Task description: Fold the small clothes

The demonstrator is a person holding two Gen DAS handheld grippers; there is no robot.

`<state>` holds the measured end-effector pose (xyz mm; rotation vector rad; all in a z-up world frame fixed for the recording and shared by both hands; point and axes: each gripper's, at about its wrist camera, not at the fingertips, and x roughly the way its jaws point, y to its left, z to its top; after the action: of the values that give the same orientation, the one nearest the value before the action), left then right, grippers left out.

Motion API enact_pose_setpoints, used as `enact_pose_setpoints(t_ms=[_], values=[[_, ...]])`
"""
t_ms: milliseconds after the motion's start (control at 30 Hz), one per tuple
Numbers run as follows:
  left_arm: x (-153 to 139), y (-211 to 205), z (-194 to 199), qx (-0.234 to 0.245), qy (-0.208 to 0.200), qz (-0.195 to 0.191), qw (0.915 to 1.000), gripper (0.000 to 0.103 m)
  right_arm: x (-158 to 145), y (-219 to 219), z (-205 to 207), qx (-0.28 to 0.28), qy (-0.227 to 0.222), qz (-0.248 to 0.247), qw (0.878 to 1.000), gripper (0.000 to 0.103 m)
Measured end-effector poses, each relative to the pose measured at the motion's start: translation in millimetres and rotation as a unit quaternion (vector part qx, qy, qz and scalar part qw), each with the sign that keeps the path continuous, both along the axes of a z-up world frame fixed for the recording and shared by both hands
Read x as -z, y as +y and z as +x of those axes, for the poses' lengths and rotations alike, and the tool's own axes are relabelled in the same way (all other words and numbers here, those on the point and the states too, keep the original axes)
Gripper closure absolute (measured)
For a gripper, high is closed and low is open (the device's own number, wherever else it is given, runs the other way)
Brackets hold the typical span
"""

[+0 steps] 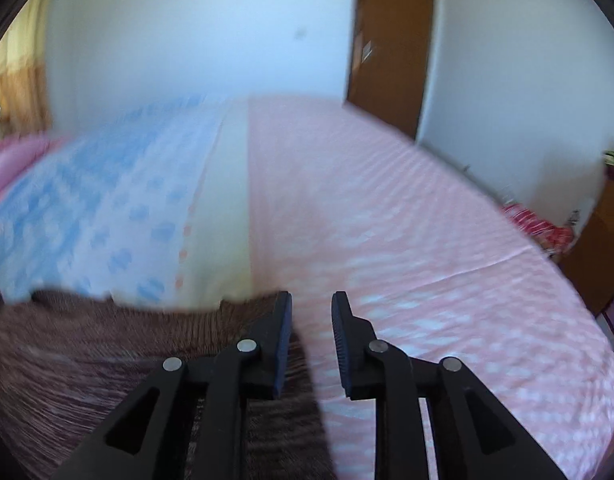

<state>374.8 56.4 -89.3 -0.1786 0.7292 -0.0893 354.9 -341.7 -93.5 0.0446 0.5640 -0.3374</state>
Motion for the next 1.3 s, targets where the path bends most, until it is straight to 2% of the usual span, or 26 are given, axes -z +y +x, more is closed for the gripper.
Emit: enact_pose_setpoints(t_ms=[67,200,400,533,633,700,1000,1200,1300], values=[[-9.7,-9.2,-14.8,0.003,-0.009,0.029,0.9995,0.016,-12.8,8.5,-25.5,-0.002,-0.011,0.011,1.0,0.071],[-12.6,-26.9,-45.1,0.024,-0.009,0.041,0.9988,0.016,-6.6,40.1,-69.7,-0.052,0.021,0.024,0.998,0.071],[8.2,-50.1,-87.5,0.043,0.008,0.051,0.9977,0.016,26.6,69.5,-122.0,-0.067,0.049,0.041,0.996,0.071],[22.6,-61.4,-102.9,0.043,0.019,0.073,0.9962,0.016,44.2,80.4,-127.3,-0.076,0.065,0.026,0.995,0.071],[37.4,-70.5,-105.4,0.034,0.024,0.113,0.9927,0.016,61.8,75.2,-123.5,-0.064,0.087,0.039,0.993,0.071],[47.9,-73.5,-103.3,0.028,0.036,0.126,0.991,0.016,64.7,69.3,-124.1,-0.064,0.083,0.057,0.993,0.071],[58.6,-66.8,-102.1,-0.004,0.046,0.114,0.9924,0.002,69.2,74.0,-125.6,-0.07,0.08,0.042,0.993,0.067],[60.7,-67.9,-103.3,-0.006,0.044,0.117,0.9922,0.001,61.5,76.1,-125.6,-0.07,0.081,0.04,0.993,0.066],[61.4,-68.0,-103.2,-0.008,0.043,0.117,0.9922,0.0,47.1,92.5,-136.0,-0.094,0.055,0.052,0.993,0.066]])
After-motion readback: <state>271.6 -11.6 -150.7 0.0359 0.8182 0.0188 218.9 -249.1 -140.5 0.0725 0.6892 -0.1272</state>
